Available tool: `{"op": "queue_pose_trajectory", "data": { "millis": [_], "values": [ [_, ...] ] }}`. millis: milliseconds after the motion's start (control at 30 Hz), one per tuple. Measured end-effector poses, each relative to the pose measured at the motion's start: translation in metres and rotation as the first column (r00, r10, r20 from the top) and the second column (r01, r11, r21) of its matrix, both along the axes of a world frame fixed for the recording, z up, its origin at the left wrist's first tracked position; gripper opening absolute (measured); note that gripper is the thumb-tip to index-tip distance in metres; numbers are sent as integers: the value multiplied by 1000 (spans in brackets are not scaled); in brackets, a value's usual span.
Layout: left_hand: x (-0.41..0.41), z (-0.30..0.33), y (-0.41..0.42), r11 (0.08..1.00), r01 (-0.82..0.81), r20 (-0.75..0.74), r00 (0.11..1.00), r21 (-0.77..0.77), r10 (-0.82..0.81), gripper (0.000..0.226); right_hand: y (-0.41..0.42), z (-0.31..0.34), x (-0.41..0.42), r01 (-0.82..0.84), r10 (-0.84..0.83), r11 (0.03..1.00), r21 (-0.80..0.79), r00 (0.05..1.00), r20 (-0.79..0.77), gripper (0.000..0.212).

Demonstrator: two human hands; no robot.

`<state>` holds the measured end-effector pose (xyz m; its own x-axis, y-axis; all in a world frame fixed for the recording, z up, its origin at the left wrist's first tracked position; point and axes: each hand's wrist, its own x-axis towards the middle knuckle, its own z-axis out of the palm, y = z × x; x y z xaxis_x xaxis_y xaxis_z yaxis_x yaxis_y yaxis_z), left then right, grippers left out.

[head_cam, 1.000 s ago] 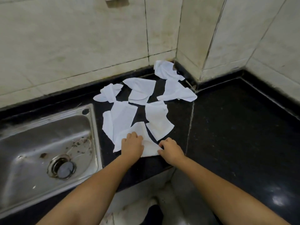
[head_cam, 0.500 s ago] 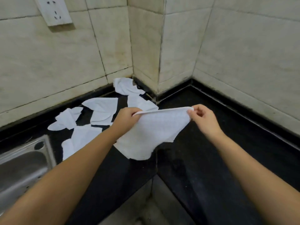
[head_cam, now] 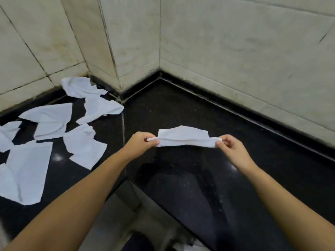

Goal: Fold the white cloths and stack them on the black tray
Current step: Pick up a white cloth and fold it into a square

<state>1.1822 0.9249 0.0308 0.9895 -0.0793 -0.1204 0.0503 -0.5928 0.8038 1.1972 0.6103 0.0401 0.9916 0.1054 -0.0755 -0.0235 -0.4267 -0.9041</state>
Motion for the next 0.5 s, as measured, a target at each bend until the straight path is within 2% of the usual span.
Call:
{"op": "queue_pose_trajectory", "data": {
  "millis": [100,200,300,500],
  "values": [
    [-19,-36,-6,999,49,-200,978,-6,-49,16,-25,-43,-31,-41,30,998,-49,978,-205,8],
    [-28,-51,-5,998,54,-297,953,-11,-55,15,-34,-62,-42,-72,34,992,-107,947,-321,7],
    [-12,-52,-10,999,-29,-282,959,19,33,16,-26,-62,-21,-10,-40,987,-163,952,-303,9],
    [51,-59,-30,960,-144,-101,980,239,172,21,-2,-63,39,197,-279,910,-365,942,-188,7]
  ]
}}
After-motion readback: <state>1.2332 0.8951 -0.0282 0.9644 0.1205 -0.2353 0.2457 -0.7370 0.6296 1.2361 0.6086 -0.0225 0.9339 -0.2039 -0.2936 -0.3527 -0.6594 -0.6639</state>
